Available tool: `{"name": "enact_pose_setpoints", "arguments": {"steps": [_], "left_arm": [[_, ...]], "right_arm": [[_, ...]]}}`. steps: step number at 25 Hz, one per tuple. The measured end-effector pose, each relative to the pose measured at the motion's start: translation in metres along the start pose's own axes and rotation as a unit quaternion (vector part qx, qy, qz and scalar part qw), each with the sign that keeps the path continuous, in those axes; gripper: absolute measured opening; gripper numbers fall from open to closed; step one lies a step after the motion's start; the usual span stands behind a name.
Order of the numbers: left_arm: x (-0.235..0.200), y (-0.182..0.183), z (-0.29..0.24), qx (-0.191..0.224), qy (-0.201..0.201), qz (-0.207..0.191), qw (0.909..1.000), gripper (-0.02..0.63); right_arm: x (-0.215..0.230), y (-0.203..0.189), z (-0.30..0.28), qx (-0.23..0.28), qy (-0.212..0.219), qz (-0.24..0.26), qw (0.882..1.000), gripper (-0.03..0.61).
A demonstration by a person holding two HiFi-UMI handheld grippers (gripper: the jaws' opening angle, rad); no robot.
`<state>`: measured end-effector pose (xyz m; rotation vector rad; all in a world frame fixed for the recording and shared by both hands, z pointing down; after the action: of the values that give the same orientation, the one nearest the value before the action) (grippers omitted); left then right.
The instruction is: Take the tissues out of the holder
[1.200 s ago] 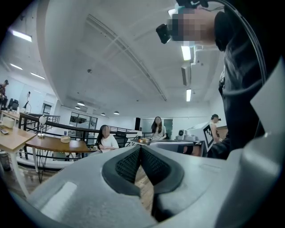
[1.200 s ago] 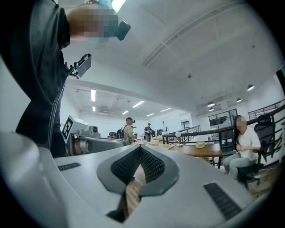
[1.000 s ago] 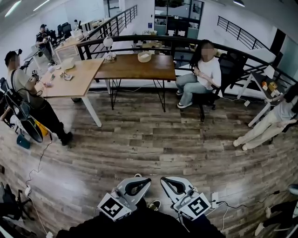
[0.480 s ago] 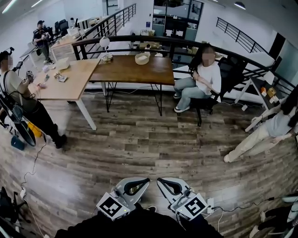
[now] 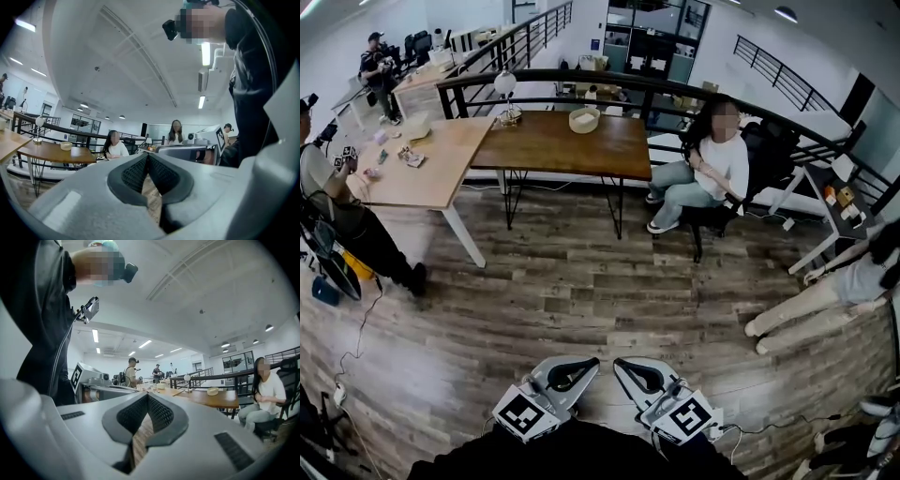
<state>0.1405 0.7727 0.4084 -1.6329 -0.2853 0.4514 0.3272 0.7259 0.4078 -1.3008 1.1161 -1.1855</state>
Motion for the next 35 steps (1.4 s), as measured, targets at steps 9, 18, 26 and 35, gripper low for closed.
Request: {"name": "enact_pose_setpoints", "arguments": {"steps": [9, 18, 26, 35], "left_arm": [[-0.07, 0.011, -0.029, 0.006, -0.013, 0.007, 0.9999, 0.009], [-0.128, 0.018, -0.042, 0.006, -0.018, 0.011, 0.9998, 0.008], [-0.162, 0.021, -0.058, 0.004, -0.015, 0.015, 0.9998, 0.009], [-0.187, 0.03, -0.106, 0.003, 0.005, 0.002, 1.0, 0.009]], "right_arm": [[0.048, 0.006, -0.053, -0.013, -0.016, -0.001, 1.0, 0.003], [0.081, 0.008, -0.1, -0.013, -0.023, -0.004, 1.0, 0.003], [0.112, 0.008, -0.124, -0.015, -0.023, -0.003, 1.0, 0.003], [0.174, 0.01, -0.134, -0.005, -0.004, 0.001, 1.0, 0.003]]}}
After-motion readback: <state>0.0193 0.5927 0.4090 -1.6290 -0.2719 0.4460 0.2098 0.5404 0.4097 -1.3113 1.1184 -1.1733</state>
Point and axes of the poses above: the fingertips, and each gripper's own axes: z backward along the fingers, x to its right, y out of its top, the point moved 10 cm from there along z, backward along the fingers, and after that the axes turned 15 degrees about y, right-handed, at the moved point
